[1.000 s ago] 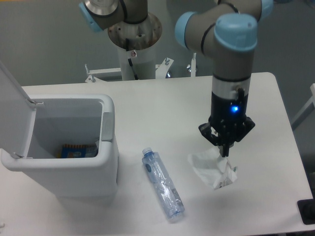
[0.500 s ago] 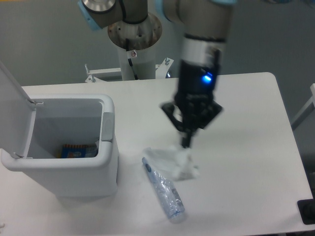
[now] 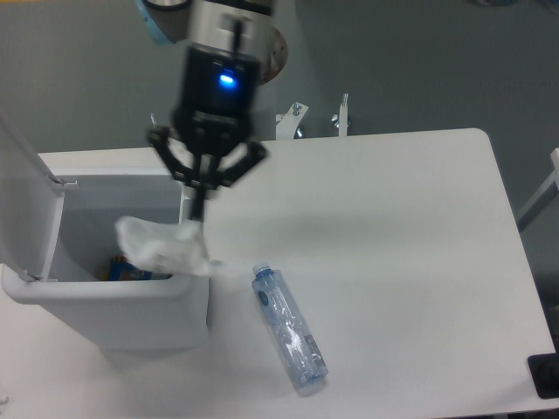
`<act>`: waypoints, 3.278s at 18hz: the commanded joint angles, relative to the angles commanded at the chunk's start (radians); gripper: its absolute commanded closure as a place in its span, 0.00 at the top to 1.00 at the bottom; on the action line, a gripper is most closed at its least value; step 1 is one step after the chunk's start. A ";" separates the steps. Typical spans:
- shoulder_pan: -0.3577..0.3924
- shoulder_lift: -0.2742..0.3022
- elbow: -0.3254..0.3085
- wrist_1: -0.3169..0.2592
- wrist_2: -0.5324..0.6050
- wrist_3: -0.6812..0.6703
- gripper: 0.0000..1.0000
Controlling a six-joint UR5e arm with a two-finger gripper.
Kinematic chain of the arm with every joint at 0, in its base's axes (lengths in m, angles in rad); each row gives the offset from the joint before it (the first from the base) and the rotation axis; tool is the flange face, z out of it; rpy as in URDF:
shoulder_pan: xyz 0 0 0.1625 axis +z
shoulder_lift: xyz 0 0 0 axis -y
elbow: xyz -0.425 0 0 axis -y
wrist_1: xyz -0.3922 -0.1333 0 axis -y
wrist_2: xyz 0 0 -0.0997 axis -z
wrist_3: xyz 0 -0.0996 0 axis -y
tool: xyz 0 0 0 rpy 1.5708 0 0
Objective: Place the trash in the trash can
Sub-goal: 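Lift the tissue and carry it over the white trash bin, then open the gripper to drop the tissue into the bin, then move the open gripper over to the clear plastic water bottle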
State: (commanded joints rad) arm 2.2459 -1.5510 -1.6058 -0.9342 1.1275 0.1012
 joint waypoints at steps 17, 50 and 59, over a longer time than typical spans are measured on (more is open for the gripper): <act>-0.045 -0.003 -0.039 0.005 0.017 0.048 0.99; 0.251 -0.543 0.181 0.051 0.275 0.114 1.00; 0.196 -0.655 0.216 0.055 0.213 0.041 1.00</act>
State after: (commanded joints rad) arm 2.4422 -2.2059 -1.3898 -0.8790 1.3407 0.1427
